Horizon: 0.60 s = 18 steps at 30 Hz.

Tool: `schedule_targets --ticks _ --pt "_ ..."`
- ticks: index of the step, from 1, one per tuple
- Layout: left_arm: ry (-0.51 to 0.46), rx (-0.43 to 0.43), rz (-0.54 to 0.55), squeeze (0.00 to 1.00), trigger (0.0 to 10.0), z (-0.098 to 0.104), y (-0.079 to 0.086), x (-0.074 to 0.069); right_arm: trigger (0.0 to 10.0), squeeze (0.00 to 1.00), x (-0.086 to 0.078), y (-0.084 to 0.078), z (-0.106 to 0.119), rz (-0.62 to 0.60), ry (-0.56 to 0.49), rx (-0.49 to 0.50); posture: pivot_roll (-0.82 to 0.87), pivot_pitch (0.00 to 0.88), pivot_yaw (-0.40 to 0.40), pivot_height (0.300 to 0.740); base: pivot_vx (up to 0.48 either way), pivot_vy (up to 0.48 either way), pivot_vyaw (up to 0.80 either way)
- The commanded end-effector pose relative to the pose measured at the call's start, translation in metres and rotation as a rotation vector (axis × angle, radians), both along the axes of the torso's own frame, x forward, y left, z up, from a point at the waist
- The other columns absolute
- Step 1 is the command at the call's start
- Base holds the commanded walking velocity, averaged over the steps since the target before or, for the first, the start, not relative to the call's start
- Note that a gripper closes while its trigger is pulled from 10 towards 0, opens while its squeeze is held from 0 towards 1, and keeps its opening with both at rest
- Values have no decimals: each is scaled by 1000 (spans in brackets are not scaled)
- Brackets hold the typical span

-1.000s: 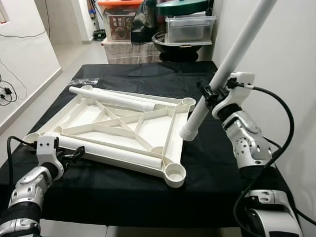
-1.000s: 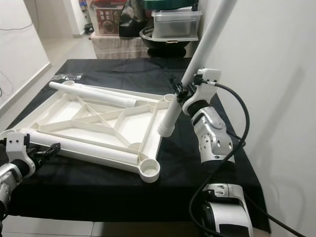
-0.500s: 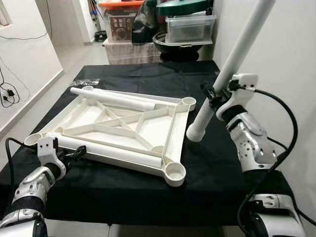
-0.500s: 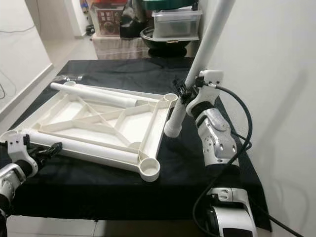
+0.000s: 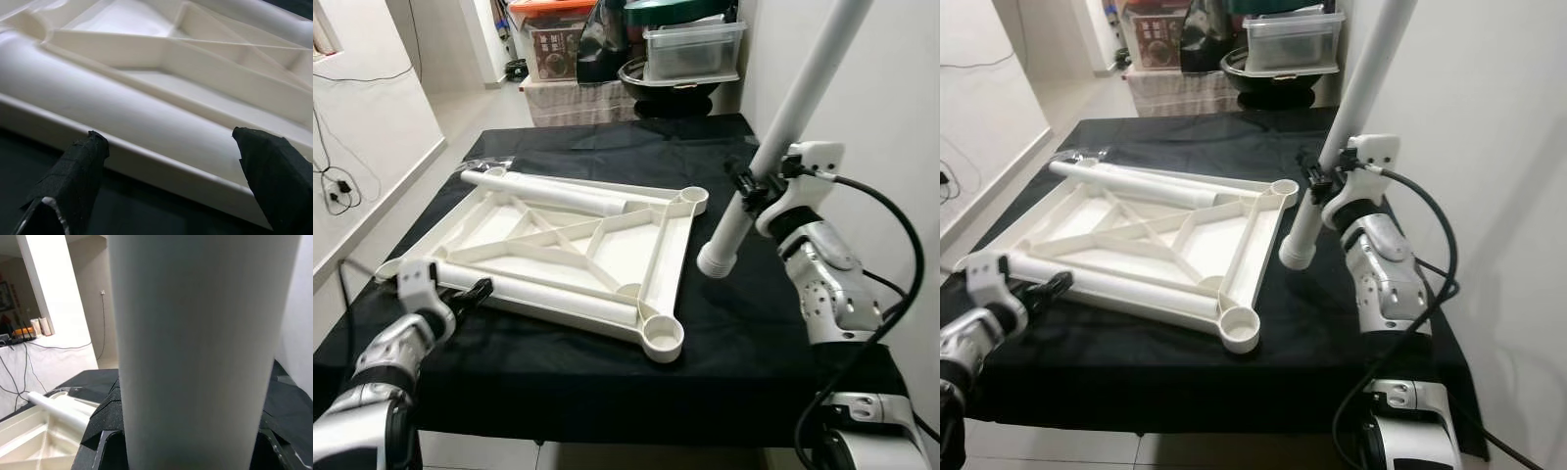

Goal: Building children table

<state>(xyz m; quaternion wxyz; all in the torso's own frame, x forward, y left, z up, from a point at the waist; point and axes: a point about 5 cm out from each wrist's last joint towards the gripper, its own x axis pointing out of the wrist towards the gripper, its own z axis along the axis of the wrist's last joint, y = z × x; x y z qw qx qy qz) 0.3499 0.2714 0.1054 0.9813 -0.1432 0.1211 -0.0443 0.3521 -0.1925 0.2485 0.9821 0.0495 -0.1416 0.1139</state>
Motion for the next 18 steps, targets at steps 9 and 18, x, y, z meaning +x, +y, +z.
schedule_targets --ticks 9,18 --pt "-25 56 -164 0 10000 21 -63 31 10000 0 -10 -1 1 -23 9 -23 -327 0 111 740 0 0 0" --pt "-180 -57 -224 0 10000 46 -85 42 10000 0 -11 -4 1 -42 7 -2 -293 0 98 740 0 0 0"
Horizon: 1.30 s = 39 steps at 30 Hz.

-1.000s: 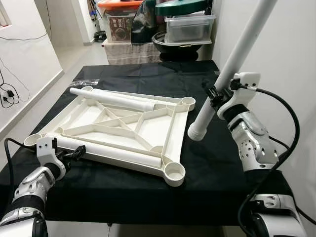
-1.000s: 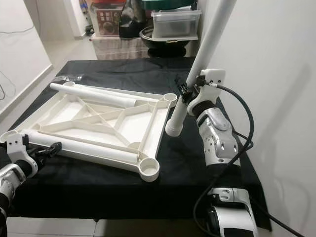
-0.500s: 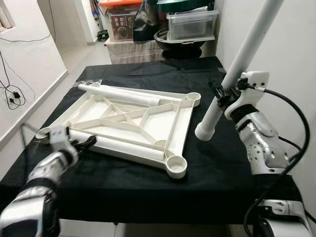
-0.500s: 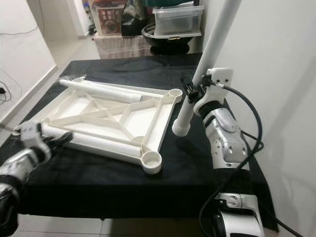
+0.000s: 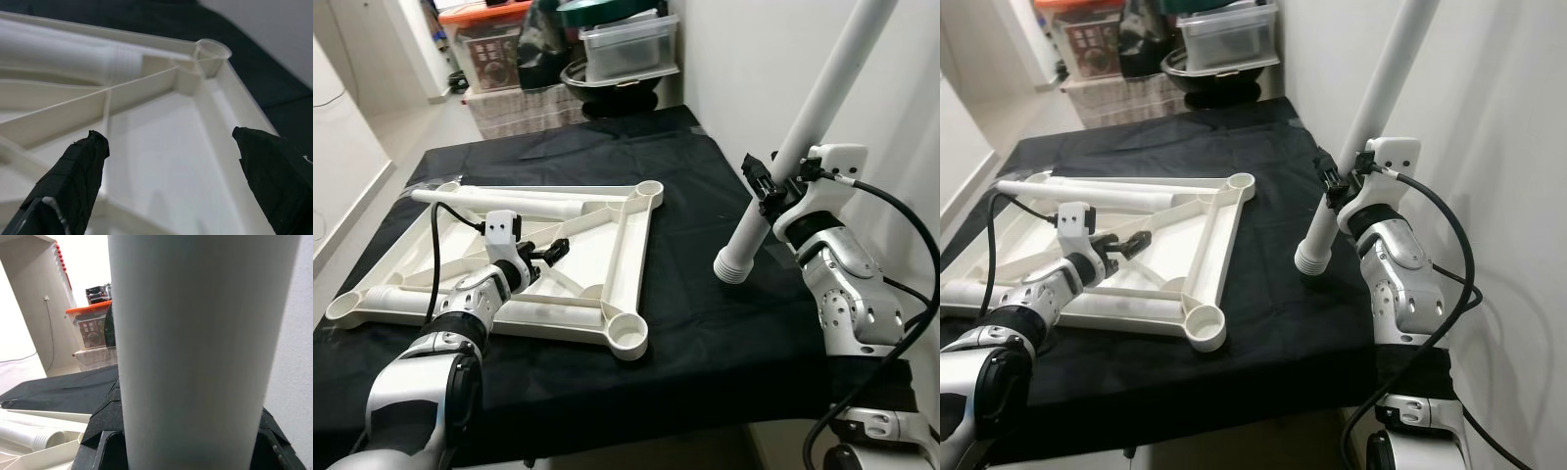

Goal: Building children table

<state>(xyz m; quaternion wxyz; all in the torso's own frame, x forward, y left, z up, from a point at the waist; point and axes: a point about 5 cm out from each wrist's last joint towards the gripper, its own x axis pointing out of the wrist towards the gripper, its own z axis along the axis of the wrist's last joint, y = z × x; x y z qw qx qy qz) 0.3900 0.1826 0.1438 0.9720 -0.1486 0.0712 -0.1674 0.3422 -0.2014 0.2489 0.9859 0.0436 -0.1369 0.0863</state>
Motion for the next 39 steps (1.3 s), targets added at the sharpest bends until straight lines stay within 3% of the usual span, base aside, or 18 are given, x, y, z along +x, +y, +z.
schedule_targets --ticks 1,3,6,8,11,12,14,15,18,19,20,22,23,25,31,35,37,39 --pt "-101 -19 -13 0 10000 15 2 3 10000 0 0 7 1 22 -5 12 -273 0 90 740 0 0 0" --pt "-101 -19 -13 0 10000 15 2 3 10000 0 0 7 1 22 -5 12 -273 0 90 740 0 0 0" --pt "-175 6 -26 0 10000 24 2 3 10000 0 2 11 1 34 -7 19 -248 0 81 740 0 0 0" --pt "-334 70 -5 0 10000 37 8 -5 10000 0 5 16 6 80 -21 55 -196 0 54 740 0 0 0" --pt "-334 70 -5 0 10000 37 8 -5 10000 0 5 16 6 80 -21 55 -196 0 54 740 0 0 0" --pt "-388 115 18 0 10000 37 12 -14 10000 0 6 18 12 116 -39 62 -184 0 49 740 0 0 0" --pt "-388 115 18 0 10000 37 12 -14 10000 0 6 18 12 116 -39 62 -184 0 49 740 0 0 0" --pt "-407 162 41 0 10000 31 17 -30 10000 0 5 24 24 192 -77 40 -153 0 41 740 0 0 0" --pt "-407 162 41 0 10000 31 17 -30 10000 0 5 24 24 192 -77 40 -153 0 41 740 0 0 0" --pt "-380 145 62 0 10000 20 22 -51 10000 0 3 31 38 297 -122 -18 -136 0 34 740 0 0 0" --pt "-380 145 62 0 10000 20 22 -51 10000 0 3 31 38 297 -122 -18 -136 0 34 740 0 0 0" --pt "-338 157 45 0 10000 4 23 -88 10000 0 -5 46 52 491 -172 -139 -100 0 12 740 0 0 0" --pt "-338 157 45 0 10000 4 23 -88 10000 0 -5 46 52 491 -172 -139 -100 0 12 740 0 0 0" --pt "-345 237 -6 0 10000 -4 9 -106 10000 0 -6 58 48 577 -166 -195 -74 0 -6 740 0 0 0" --pt "-354 285 -19 0 10000 -8 0 -111 10000 0 -5 65 43 595 -159 -196 -65 0 -11 740 0 0 0" --pt "-351 352 -39 0 10000 -11 -20 -117 10000 0 -4 79 28 609 -134 -136 -20 0 -21 740 0 0 0" --pt "-351 352 -39 0 10000 -11 -20 -117 10000 0 -4 79 28 609 -134 -136 -20 0 -21 740 0 0 0" --pt "-325 386 -66 0 10000 -17 -27 -129 10000 0 -3 85 19 641 -116 -131 2 0 -31 740 0 0 0"
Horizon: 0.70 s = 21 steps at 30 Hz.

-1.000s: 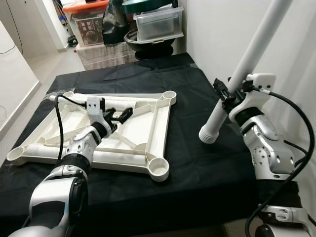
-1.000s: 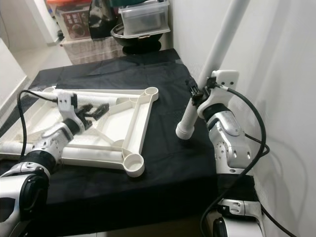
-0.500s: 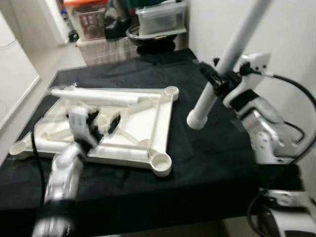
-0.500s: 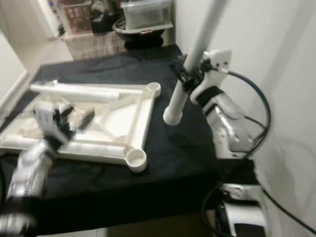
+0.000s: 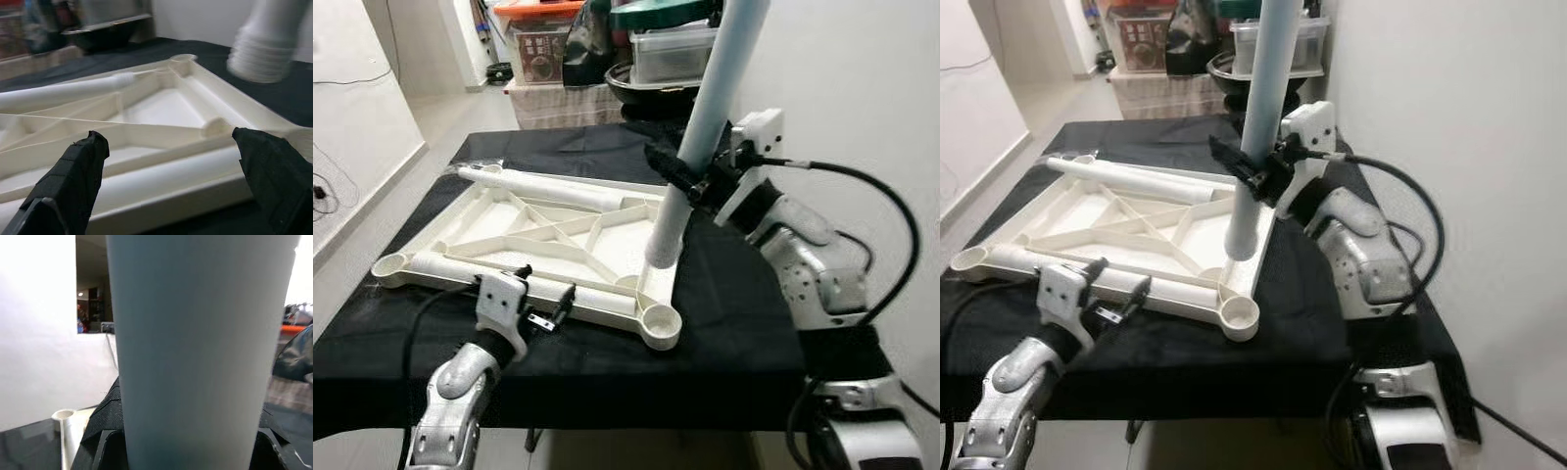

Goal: Building children table

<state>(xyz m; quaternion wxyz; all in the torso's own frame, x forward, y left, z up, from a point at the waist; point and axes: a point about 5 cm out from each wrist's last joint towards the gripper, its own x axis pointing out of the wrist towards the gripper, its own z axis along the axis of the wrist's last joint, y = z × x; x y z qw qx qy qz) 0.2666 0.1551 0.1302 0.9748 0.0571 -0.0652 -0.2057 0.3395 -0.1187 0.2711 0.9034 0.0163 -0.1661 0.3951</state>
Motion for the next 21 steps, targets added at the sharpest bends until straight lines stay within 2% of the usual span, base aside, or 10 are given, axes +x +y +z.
schedule_targets --ticks 1,2,3,5,9,16,21 --pt "23 33 7 0 10000 -3 1 -5 10000 0 0 2 -3 17 -2 -2 2 0 -31 740 0 0 0" --pt "45 49 7 0 10000 -7 2 -11 10000 0 2 2 -6 28 4 -11 8 0 -35 740 0 0 0" --pt "45 49 7 0 10000 -7 2 -11 10000 0 2 2 -6 28 4 -11 8 0 -35 740 0 0 0" --pt "104 100 18 0 10000 -18 5 -26 10000 0 9 -3 -9 42 17 -40 34 0 -62 740 0 0 0" --pt "140 112 12 0 10000 -25 0 -36 10000 0 14 -4 -14 55 36 -64 47 0 -75 740 0 0 0" --pt "189 125 -53 0 10000 -35 -13 -46 10000 0 13 -2 -18 106 54 -85 47 0 -73 740 0 0 0" --pt "202 169 -121 0 10000 -34 -14 -47 10000 0 9 -5 -31 203 81 -159 39 0 -68 740 0 0 0"
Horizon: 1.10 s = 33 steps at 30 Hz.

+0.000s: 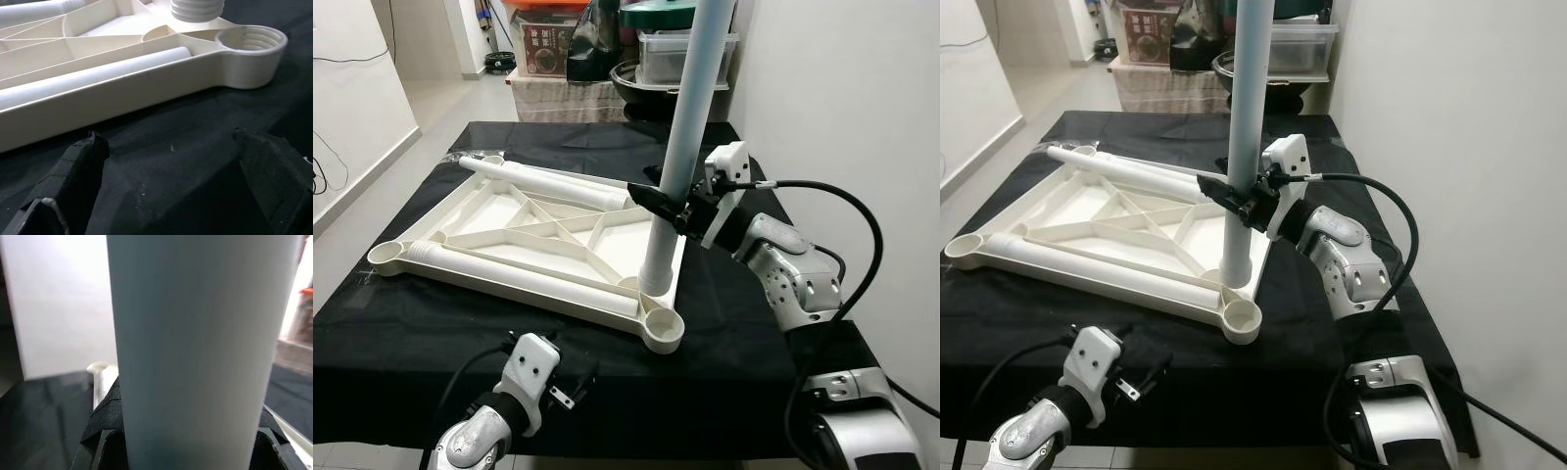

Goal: Building children table

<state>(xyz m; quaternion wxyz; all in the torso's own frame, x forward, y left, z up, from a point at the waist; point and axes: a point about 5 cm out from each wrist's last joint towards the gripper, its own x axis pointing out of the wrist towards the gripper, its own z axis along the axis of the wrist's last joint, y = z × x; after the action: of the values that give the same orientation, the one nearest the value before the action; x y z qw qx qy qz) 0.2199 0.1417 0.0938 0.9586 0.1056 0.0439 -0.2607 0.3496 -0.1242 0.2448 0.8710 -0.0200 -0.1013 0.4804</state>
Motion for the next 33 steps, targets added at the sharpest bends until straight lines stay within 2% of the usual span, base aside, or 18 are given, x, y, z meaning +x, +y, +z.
schedule_targets --ticks 1,5,8,9,10,11,15,16,21,25,33 --pt "5 17 -27 0 10000 2 -1 0 10000 0 -1 0 -5 33 8 -14 39 0 -68 740 0 0 0" --pt "-2 32 -31 0 10000 4 0 5 10000 0 2 -5 -5 -2 10 -5 30 0 -60 740 0 0 0" --pt "-3 17 -21 0 10000 5 0 7 10000 0 4 -7 0 -24 27 41 21 0 -54 740 0 0 0" --pt "7 -24 -5 0 10000 8 0 8 10000 0 5 -9 2 -48 28 58 15 0 -50 740 0 0 -800" --pt "17 -91 18 0 10000 12 1 9 10000 0 4 -10 4 -77 24 75 15 0 -50 740 0 480 -800" --pt "18 -115 25 0 10000 14 1 9 10000 0 4 -10 4 -84 22 80 15 0 -50 740 0 480 -800" --pt "17 -149 37 0 10000 18 4 12 10000 0 3 -10 5 -97 16 105 15 0 -50 740 0 480 -800" --pt "1 -155 46 0 10000 21 8 16 10000 0 4 -10 9 -140 16 156 12 0 -49 740 0 480 -800" --pt "-21 -158 56 0 10000 25 11 21 10000 0 5 -10 23 -181 -3 237 1 0 -37 740 0 480 -768" --pt "-27 -164 51 0 10000 27 11 23 10000 0 4 -10 26 -187 -7 245 -8 0 -29 740 0 464 -478" --pt "-36 -142 67 0 10000 27 10 30 10000 0 6 -18 14 -250 10 182 -13 0 -30 740 0 0 0"
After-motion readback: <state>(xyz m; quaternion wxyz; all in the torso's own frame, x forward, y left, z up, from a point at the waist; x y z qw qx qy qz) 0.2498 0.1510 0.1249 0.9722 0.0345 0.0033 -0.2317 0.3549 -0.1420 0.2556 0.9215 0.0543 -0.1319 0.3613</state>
